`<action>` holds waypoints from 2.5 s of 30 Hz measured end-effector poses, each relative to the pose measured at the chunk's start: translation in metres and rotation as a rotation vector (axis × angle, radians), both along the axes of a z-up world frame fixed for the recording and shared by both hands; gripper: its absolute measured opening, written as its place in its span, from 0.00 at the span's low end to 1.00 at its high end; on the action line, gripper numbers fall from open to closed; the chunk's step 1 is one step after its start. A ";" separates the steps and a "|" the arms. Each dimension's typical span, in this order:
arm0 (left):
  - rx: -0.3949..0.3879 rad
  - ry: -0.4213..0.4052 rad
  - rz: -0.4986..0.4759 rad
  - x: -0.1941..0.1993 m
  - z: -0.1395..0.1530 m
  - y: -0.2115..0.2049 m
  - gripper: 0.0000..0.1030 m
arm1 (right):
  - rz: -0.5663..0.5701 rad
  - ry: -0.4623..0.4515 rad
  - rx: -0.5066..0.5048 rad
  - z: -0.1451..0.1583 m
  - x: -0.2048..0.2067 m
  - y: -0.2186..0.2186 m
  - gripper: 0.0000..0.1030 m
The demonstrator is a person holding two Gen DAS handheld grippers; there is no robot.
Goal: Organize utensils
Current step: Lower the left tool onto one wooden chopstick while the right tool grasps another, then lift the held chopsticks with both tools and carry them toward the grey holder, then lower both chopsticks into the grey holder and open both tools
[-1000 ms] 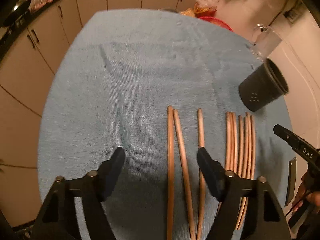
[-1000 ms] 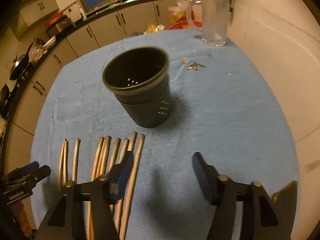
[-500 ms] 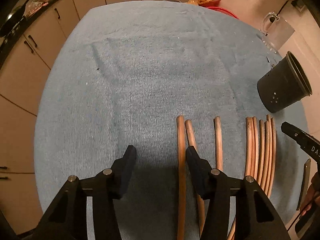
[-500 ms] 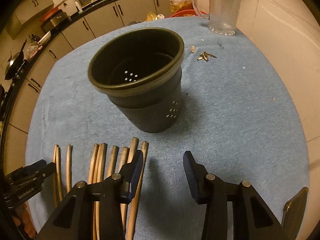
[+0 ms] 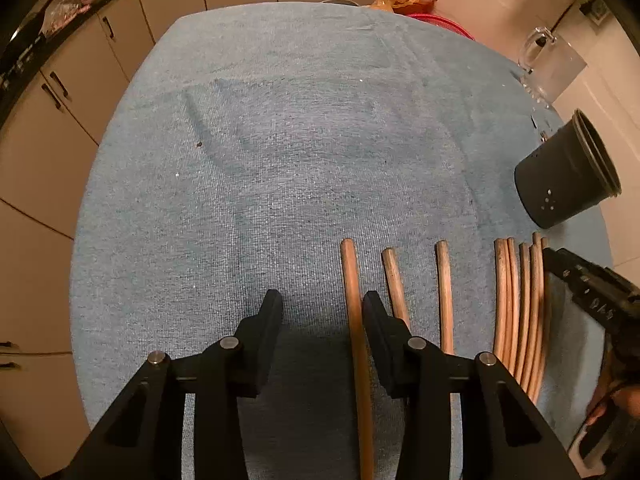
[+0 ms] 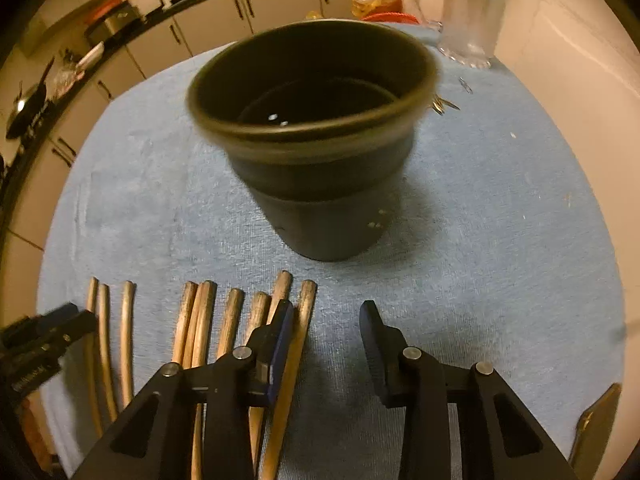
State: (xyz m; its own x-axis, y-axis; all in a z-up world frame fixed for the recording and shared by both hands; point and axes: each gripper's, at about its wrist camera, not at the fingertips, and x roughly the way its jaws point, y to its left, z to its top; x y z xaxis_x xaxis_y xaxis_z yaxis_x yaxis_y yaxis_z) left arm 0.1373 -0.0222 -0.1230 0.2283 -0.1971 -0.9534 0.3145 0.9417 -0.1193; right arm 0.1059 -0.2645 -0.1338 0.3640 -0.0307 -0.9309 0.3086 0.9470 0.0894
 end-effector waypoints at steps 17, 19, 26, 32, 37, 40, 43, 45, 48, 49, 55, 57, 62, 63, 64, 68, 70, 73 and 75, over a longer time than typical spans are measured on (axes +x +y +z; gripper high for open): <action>0.125 -0.039 -0.022 0.048 -0.006 -0.029 0.08 | -0.012 -0.070 0.024 0.012 -0.029 -0.006 0.08; 0.080 -0.016 0.009 0.053 -0.005 -0.023 0.07 | -0.015 -0.101 0.055 0.026 -0.039 -0.013 0.08; -0.060 -0.099 0.028 0.049 0.037 -0.011 0.07 | -0.004 -0.208 0.132 0.061 -0.053 -0.020 0.08; -0.187 -0.134 0.064 0.045 0.080 0.010 0.07 | 0.002 -0.264 0.147 0.089 -0.068 -0.027 0.08; -0.259 -0.178 0.090 0.019 0.118 0.019 0.07 | 0.014 -0.324 0.140 0.126 -0.088 -0.029 0.08; -0.279 -0.203 0.091 -0.002 0.129 0.013 0.07 | 0.018 -0.361 0.134 0.146 -0.099 -0.029 0.08; -0.304 -0.224 0.091 -0.015 0.139 0.019 0.07 | 0.019 -0.393 0.140 0.160 -0.108 -0.030 0.08; -0.320 -0.242 0.087 -0.020 0.147 0.018 0.07 | 0.026 -0.408 0.139 0.168 -0.113 -0.030 0.08; -0.342 -0.269 0.078 -0.026 0.158 0.019 0.07 | 0.038 -0.426 0.129 0.177 -0.119 -0.029 0.07; -0.353 -0.276 0.076 -0.028 0.163 0.018 0.07 | 0.042 -0.431 0.128 0.180 -0.121 -0.029 0.07; -0.401 -0.322 0.060 -0.031 0.191 0.011 0.07 | 0.055 -0.477 0.122 0.204 -0.126 -0.032 0.07; -0.413 -0.332 0.058 -0.031 0.197 0.007 0.07 | 0.061 -0.494 0.115 0.212 -0.126 -0.032 0.07; -0.452 -0.382 0.048 -0.026 0.226 -0.003 0.07 | 0.073 -0.565 0.098 0.242 -0.124 -0.037 0.07; -0.462 -0.390 0.047 -0.023 0.232 -0.006 0.07 | 0.073 -0.581 0.093 0.249 -0.123 -0.039 0.07; -0.472 -0.398 0.045 -0.021 0.237 -0.009 0.07 | 0.073 -0.594 0.091 0.254 -0.123 -0.039 0.07; -0.503 -0.437 0.034 -0.012 0.257 -0.024 0.07 | 0.068 -0.663 0.064 0.281 -0.120 -0.047 0.07; -0.522 -0.474 0.030 -0.008 0.269 -0.035 0.07 | 0.061 -0.695 0.047 0.293 -0.118 -0.051 0.07; -0.543 -0.525 0.038 0.001 0.276 -0.050 0.07 | 0.052 -0.734 0.016 0.305 -0.114 -0.055 0.07; -0.547 -0.552 0.054 0.007 0.275 -0.061 0.07 | 0.051 -0.760 -0.013 0.310 -0.109 -0.055 0.07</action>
State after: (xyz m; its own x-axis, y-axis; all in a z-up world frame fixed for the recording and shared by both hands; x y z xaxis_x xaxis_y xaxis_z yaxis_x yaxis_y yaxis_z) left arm 0.1440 -0.0835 0.1520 0.6644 -0.5817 -0.4692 0.4191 0.8098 -0.4106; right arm -0.0034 -0.3199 0.1760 0.9060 -0.0061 -0.4232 0.1226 0.9608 0.2486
